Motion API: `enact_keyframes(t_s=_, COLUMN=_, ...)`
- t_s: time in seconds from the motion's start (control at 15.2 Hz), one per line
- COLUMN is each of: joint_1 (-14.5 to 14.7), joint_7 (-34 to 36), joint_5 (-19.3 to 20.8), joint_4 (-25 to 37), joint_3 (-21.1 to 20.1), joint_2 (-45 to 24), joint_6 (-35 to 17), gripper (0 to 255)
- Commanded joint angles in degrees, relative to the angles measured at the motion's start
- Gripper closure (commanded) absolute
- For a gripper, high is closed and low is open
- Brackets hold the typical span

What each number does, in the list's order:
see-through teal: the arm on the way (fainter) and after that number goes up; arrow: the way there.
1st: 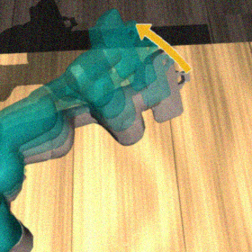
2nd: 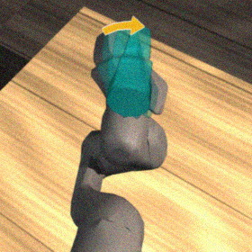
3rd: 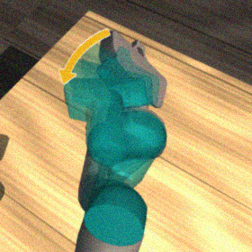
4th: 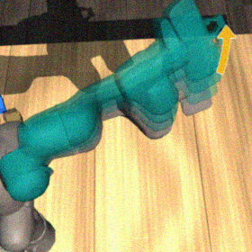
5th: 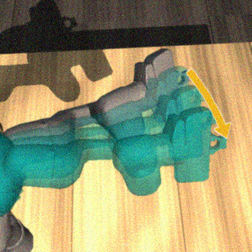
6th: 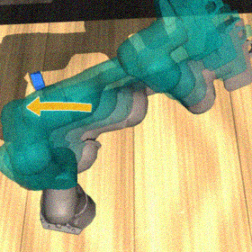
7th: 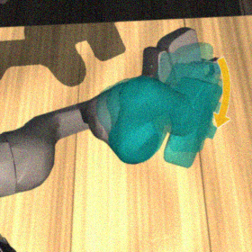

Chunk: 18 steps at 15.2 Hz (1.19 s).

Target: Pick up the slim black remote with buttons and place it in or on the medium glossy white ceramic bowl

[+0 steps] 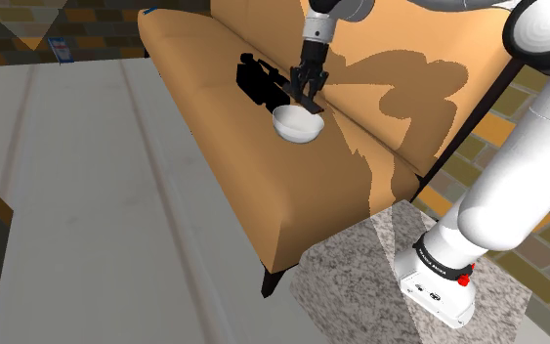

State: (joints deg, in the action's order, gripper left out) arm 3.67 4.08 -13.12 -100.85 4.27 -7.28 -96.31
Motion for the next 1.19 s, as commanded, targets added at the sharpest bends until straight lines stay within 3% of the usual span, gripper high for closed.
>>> enact_keyframes(t_s=0.0, joint_1=0.3, joint_7=0.4, joint_5=-0.1, joint_4=-1.1, joint_3=-0.3, joint_2=-0.1, joint_6=-1.3, gripper=255)
enact_keyframes(t_s=0.59, joint_1=0.4, joint_7=-1.0, joint_5=-0.6, joint_4=-5.9, joint_3=-0.4, joint_2=-1.6, joint_6=-7.5, gripper=255)
enact_keyframes(t_s=1.06, joint_1=0.4, joint_7=-1.0, joint_5=-0.6, joint_4=-5.9, joint_3=-0.4, joint_2=-1.6, joint_6=-7.5, gripper=255)
enact_keyframes(t_s=1.12, joint_1=0.4, joint_7=-1.0, joint_5=-0.6, joint_4=-5.9, joint_3=-0.4, joint_2=-1.6, joint_6=-7.5, gripper=0)
